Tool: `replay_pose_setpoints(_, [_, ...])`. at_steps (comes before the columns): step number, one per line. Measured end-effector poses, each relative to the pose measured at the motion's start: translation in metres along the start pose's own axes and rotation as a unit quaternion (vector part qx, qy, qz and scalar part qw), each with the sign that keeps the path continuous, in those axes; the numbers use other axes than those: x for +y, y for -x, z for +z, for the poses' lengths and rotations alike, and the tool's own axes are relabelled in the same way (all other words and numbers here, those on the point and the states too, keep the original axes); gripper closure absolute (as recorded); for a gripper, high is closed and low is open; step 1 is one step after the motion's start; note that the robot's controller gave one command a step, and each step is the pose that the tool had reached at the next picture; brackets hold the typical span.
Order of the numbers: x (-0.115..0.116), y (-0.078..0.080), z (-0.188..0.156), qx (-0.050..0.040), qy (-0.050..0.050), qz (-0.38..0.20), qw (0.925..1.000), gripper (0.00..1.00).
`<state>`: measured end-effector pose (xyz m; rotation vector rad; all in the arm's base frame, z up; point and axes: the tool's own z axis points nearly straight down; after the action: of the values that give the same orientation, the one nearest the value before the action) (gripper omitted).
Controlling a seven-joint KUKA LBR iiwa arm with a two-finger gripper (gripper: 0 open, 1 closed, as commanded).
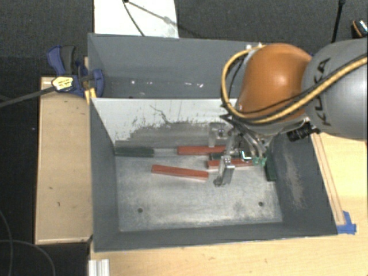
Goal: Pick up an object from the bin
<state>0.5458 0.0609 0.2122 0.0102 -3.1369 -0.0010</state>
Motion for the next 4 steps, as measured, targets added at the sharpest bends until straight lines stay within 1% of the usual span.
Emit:
replay_pose_setpoints(1, [0.052,0.037,0.146,-0.0008,0.0,-0.023,0.9997,0.0])
replay_pose_setpoints(2, [0.069,0.032,0.109,-0.0054,0.001,-0.023,0.9997,0.0])
replay_pose_setpoints(3, [0.065,0.028,0.112,-0.0018,0.0,0.002,1.0,0.0])
replay_pose_setpoints(4, [0.079,0.04,0.142,-0.0038,0.001,0.096,0.9953,0.0])
